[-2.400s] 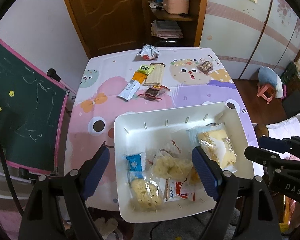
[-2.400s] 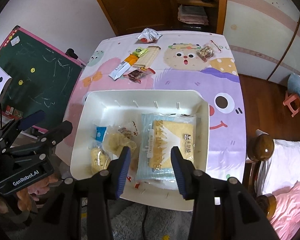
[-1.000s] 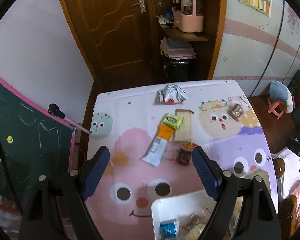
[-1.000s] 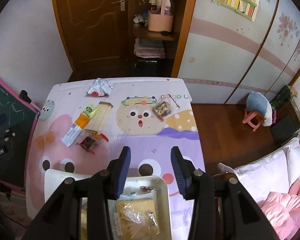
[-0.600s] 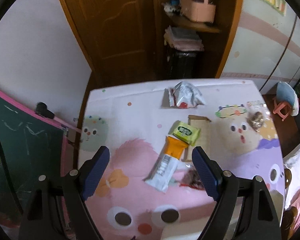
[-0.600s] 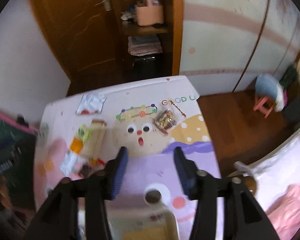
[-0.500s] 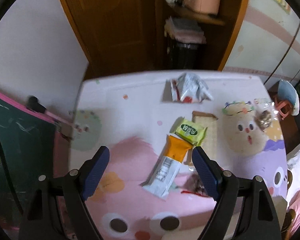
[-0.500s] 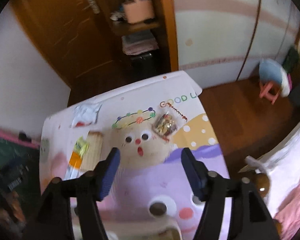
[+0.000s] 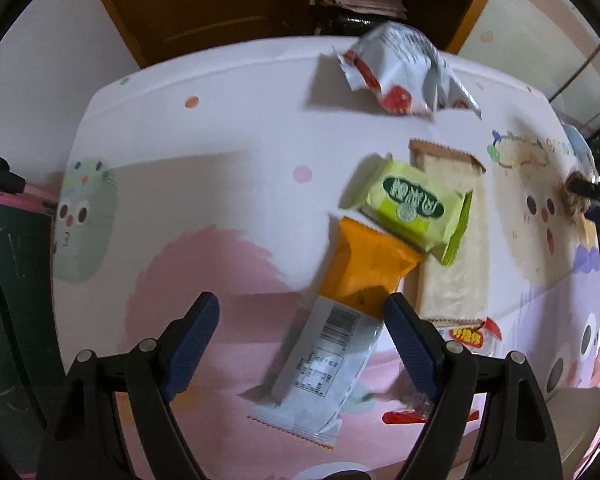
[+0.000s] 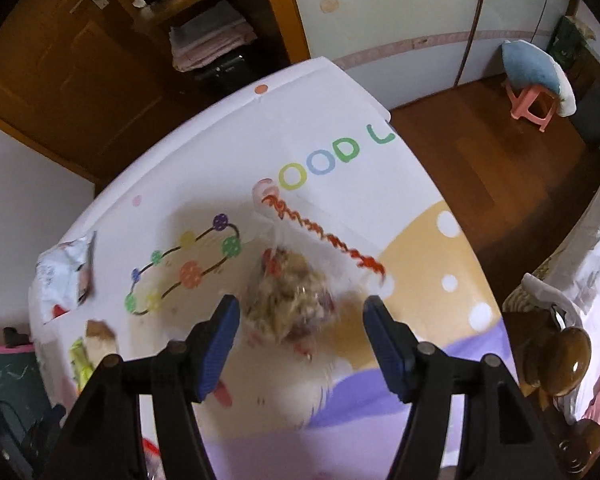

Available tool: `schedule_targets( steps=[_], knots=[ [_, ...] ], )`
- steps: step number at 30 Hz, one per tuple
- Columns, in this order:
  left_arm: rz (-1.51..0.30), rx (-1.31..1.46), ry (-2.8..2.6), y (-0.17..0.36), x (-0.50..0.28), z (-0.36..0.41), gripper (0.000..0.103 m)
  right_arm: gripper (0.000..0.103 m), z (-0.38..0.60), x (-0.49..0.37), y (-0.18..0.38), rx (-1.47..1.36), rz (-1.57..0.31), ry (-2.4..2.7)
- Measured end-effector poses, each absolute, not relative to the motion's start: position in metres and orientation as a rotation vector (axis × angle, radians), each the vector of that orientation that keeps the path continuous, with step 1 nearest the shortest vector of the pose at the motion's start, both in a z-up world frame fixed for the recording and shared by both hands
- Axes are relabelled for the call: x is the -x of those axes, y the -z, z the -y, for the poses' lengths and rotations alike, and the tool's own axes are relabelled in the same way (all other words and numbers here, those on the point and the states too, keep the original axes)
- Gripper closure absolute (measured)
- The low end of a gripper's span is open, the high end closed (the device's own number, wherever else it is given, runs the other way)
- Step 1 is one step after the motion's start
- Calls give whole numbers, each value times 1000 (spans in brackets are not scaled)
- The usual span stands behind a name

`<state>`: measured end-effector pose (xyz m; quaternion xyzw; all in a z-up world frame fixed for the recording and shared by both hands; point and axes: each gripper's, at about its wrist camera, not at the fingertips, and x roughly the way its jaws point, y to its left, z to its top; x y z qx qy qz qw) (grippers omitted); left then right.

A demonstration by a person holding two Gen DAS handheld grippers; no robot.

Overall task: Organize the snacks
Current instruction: 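Grasp the orange-and-white bar with the left gripper while the right grasps the nut packet, then lower the bar and nut packet into the white tray and open both grippers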

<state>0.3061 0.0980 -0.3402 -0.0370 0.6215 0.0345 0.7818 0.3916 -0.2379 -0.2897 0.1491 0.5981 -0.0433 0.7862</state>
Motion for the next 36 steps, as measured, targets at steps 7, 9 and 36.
schedule_targets(
  steps=[7, 9, 36],
  knots=[
    [-1365, 38, -26, 355, -299, -82, 23, 38, 225, -403, 298, -257, -1284, 131],
    [-1377, 34, -27, 361, -297, -79, 29, 43, 221, -403, 298, -225, -1277, 130],
    [-1064, 65, -56, 174, -172, -20, 68, 63, 157, -244, 150, -7, -1108, -226]
  ],
)
